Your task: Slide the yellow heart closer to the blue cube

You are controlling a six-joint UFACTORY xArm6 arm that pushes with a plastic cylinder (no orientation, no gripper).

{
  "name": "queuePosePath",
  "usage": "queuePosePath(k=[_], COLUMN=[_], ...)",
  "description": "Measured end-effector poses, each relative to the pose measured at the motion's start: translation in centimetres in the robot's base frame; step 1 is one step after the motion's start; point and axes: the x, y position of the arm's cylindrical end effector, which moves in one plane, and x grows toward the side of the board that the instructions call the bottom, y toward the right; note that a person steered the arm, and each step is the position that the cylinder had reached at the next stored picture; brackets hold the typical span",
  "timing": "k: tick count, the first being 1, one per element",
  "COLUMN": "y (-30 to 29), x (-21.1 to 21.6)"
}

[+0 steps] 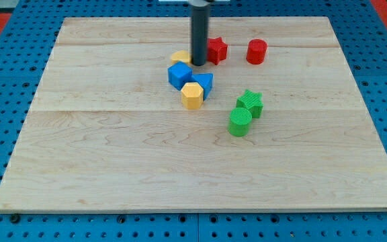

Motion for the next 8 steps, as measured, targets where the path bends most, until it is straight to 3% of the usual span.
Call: queuePosePath(k=[1, 2, 3, 4, 5, 6, 7, 8], y=[-7.2, -10.1, -15.1, -15.1, -21.3, -22.2, -13.3, -18.6], x=[-0.6, 3.4, 4.7, -2.0, -1.4, 6.8, 7.1, 7.3])
